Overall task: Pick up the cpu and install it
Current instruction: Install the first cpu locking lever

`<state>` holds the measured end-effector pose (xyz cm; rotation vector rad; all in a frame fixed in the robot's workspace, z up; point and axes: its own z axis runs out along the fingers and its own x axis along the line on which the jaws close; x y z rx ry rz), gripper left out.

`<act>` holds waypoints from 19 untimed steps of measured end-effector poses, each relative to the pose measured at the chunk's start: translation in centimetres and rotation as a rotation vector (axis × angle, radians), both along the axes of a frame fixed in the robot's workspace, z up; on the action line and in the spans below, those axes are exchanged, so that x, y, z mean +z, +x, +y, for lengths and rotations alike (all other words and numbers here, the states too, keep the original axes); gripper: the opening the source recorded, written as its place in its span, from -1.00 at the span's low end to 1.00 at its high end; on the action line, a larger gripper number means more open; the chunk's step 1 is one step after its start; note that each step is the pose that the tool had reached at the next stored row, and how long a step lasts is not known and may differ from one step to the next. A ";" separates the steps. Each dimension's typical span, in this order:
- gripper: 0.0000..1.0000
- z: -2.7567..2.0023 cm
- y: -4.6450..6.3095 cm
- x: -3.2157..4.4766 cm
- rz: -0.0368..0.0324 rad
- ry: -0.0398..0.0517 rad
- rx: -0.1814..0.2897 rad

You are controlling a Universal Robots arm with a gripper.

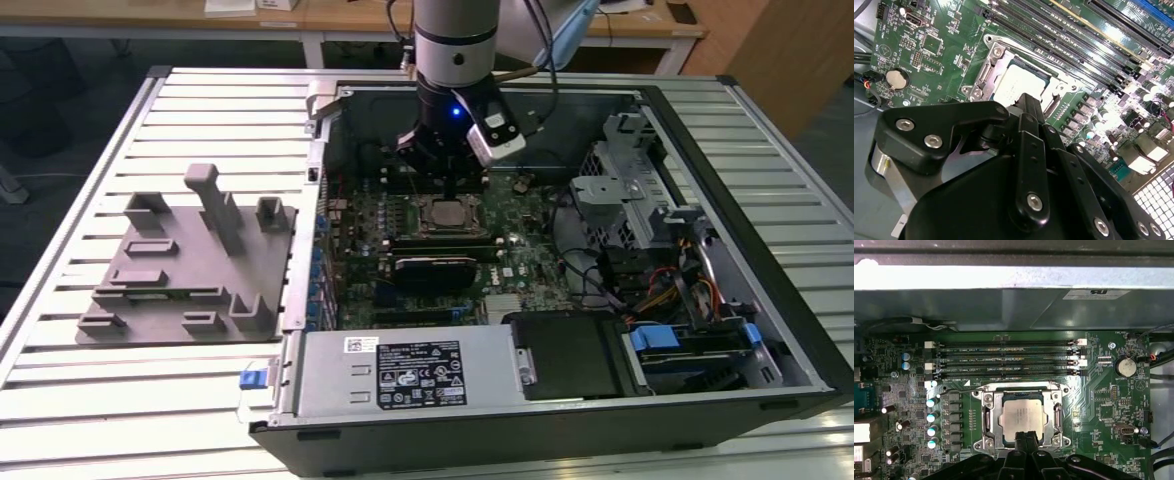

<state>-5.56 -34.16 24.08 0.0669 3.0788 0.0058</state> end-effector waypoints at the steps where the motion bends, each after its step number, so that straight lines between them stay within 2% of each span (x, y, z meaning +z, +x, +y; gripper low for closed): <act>1: -0.79 0.00 0.0 0.00 0.0000 0.0001 0.000; 11: -0.79 0.00 -0.1 0.00 -0.0001 0.0000 0.000; 19: -0.79 0.00 -2.4 0.00 0.0000 0.0008 0.000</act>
